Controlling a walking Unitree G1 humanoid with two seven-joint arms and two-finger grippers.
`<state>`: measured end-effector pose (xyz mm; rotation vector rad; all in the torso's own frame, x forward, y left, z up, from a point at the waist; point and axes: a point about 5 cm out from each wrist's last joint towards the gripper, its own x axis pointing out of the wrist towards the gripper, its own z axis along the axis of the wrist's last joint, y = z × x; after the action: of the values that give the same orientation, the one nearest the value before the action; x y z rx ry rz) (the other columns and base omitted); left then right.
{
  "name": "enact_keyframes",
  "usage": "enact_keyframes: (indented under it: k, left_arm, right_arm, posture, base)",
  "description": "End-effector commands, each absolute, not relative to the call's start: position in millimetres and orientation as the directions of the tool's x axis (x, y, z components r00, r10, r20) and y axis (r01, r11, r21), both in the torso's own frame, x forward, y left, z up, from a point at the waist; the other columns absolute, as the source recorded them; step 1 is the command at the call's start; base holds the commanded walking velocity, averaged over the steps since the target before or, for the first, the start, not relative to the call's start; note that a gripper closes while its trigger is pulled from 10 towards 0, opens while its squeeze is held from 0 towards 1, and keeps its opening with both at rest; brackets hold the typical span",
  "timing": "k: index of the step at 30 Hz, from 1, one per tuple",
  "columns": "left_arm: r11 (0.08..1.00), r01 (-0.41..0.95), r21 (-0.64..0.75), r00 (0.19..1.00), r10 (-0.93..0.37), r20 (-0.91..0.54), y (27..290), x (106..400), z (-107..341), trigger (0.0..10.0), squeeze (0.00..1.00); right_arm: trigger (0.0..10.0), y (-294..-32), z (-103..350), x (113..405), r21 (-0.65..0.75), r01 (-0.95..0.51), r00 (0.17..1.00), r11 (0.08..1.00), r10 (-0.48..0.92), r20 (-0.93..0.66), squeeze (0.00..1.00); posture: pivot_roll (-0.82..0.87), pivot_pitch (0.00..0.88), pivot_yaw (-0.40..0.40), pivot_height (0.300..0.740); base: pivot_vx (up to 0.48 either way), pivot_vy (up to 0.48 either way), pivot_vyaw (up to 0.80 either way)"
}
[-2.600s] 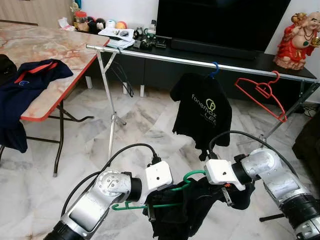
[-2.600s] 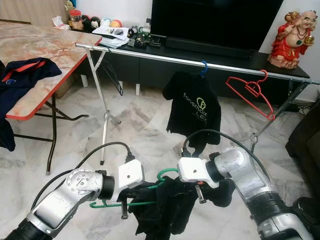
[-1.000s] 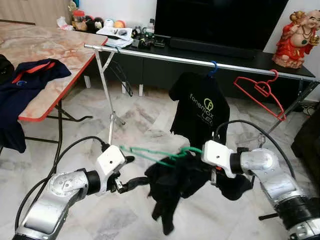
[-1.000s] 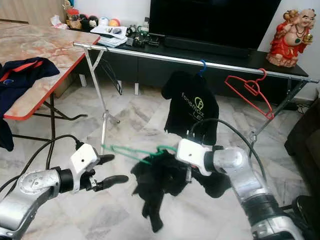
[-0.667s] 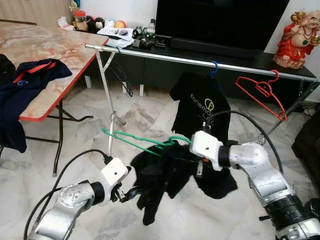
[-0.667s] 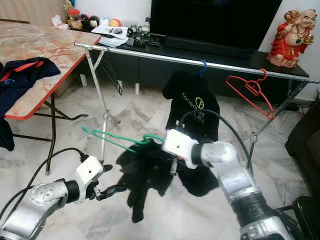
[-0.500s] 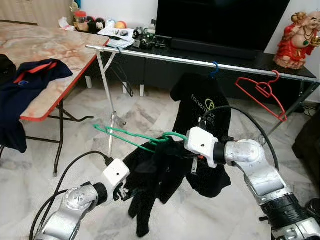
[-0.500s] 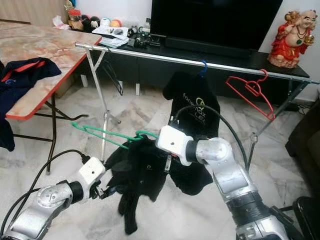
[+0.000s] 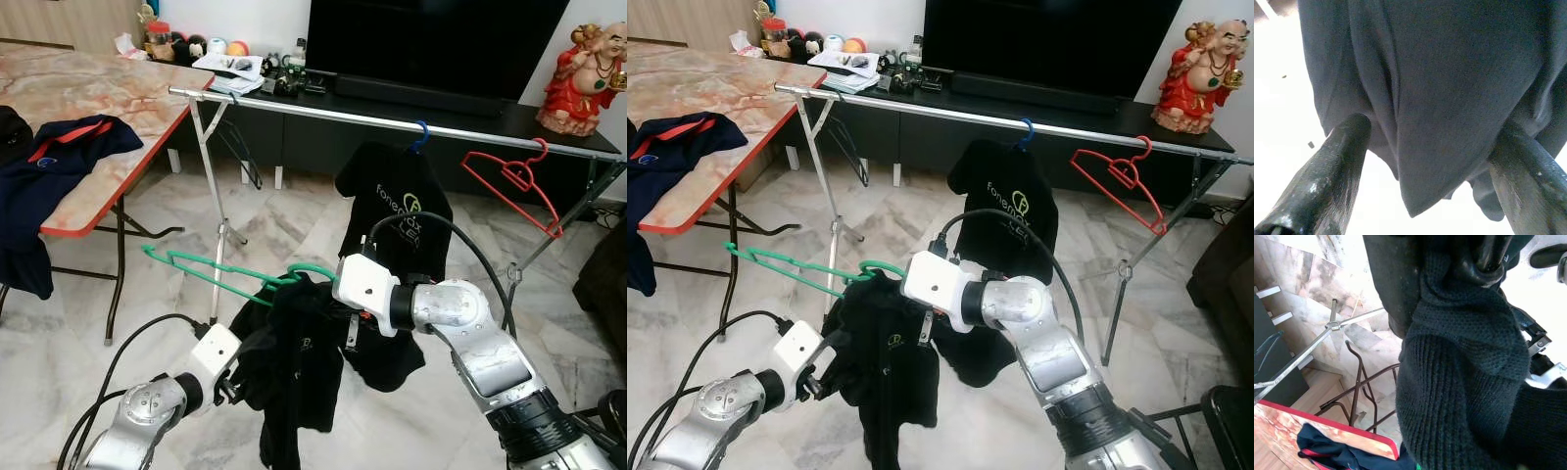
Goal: Hang hanger
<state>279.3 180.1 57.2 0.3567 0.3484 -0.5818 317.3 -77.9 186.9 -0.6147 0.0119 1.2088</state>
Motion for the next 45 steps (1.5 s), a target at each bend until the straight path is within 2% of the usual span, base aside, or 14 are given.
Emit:
enact_keyframes:
  k: [1,6,7,8,45]
  left_arm:
    - [0.788,0.557,0.263,0.801,-0.427,-0.42,185.2,282.4,55.4,10.0,0.0]
    - [0.813,0.503,0.292,0.832,-0.365,-0.417,192.3,286.7,54.2,10.0,0.0]
    - [0.821,0.491,0.292,0.838,-0.354,-0.416,193.7,287.5,53.6,6.3,0.0]
    - [0.829,0.478,0.291,0.844,-0.342,-0.413,194.7,288.3,53.1,0.0,0.0]
    - [0.842,0.468,0.268,0.856,-0.357,-0.373,188.2,294.8,50.6,0.0,0.0]
  right_arm:
    - [0.0,-73.7,200.9,315.6,-0.47,-0.858,0.371,0.208,0.883,-0.287,0.0]
    - [0.0,-74.3,202.2,315.0,-0.472,-0.857,0.373,0.207,0.881,-0.29,0.0]
    - [0.0,-74.4,202.3,314.9,-0.473,-0.856,0.374,0.208,0.88,-0.291,0.0]
    - [0.0,-74.6,202.4,314.6,-0.474,-0.856,0.375,0.207,0.88,-0.292,0.0]
    - [0.0,-83.3,196.9,317.5,-0.464,-0.857,0.4,0.225,0.858,-0.321,0.0]
  posture:
    - [0.06,0.079,-0.1,0.74]
    - [0.06,0.08,-0.101,0.74]
    - [0.06,0.08,-0.101,0.74]
    - [0.06,0.079,-0.102,0.74]
    - [0.06,0.078,-0.108,0.74]
  base:
    - [0.0,0.0,0.0]
    - [0.0,0.0,0.0]
    - [0.0,0.0,0.0]
    - [0.0,0.0,0.0]
    - [0.0,0.0,0.0]
